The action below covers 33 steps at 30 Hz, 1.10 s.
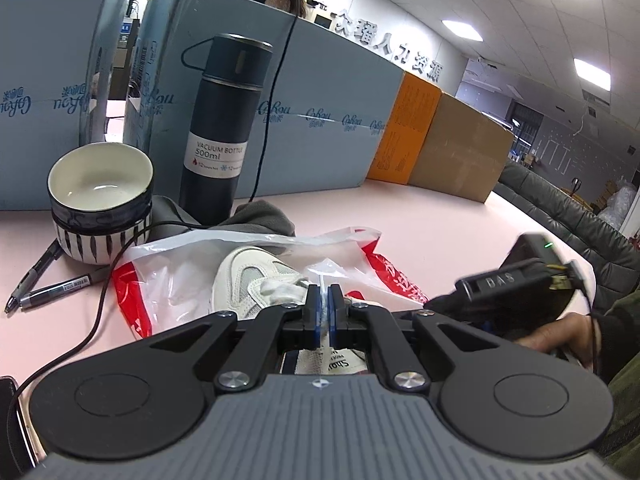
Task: Lace up shoes with both hands
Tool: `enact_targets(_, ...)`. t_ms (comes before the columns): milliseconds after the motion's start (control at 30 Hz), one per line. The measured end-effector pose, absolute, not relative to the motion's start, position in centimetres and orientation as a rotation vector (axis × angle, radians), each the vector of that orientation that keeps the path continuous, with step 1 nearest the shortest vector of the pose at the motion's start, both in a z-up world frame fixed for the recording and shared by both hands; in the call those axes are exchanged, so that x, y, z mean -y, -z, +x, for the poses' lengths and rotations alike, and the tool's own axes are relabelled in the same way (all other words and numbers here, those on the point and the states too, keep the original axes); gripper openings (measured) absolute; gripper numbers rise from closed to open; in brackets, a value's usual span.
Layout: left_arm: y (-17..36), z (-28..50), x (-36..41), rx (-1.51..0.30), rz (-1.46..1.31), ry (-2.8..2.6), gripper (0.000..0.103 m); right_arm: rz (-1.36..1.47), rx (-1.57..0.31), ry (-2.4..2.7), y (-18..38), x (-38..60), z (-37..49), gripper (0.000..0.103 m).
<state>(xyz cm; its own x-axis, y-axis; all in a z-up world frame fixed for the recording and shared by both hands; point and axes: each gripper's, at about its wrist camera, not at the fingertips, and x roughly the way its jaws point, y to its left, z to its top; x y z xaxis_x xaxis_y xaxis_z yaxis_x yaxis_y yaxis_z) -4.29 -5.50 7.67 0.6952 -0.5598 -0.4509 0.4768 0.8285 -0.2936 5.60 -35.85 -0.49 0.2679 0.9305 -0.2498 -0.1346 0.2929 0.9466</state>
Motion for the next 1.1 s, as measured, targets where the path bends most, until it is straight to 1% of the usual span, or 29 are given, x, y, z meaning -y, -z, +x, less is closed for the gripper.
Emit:
enact_targets(100, -7.7, -4.4, 5.9, -0.559, -0.141, 0.598, 0.002, 1.193, -1.075, -0.886, 3.1, 36.5, 5.7, 0.018)
enact_targets(267, -7.9, -4.6, 6.6, -0.56, -0.055, 0.634, 0.002, 1.311, -1.1, -0.872, 4.3, 36.5, 5.5, 0.018)
enact_targets(567, -9.5, -4.2, 6.0, -0.511, 0.085, 0.635, 0.002, 1.313, -1.099, -0.872, 3.9, 36.5, 5.7, 0.018)
enact_targets(800, -7.8, -3.3, 7.3, -0.623, 0.188, 0.765, 0.002, 1.303, -1.099, -0.876, 4.2, 37.1, 5.6, 0.018)
enact_targets(1100, -6.7, -3.2, 8.0, -0.651, 0.199, 0.776, 0.002, 1.295, -1.1, -0.862, 4.1, 37.0, 5.7, 0.018)
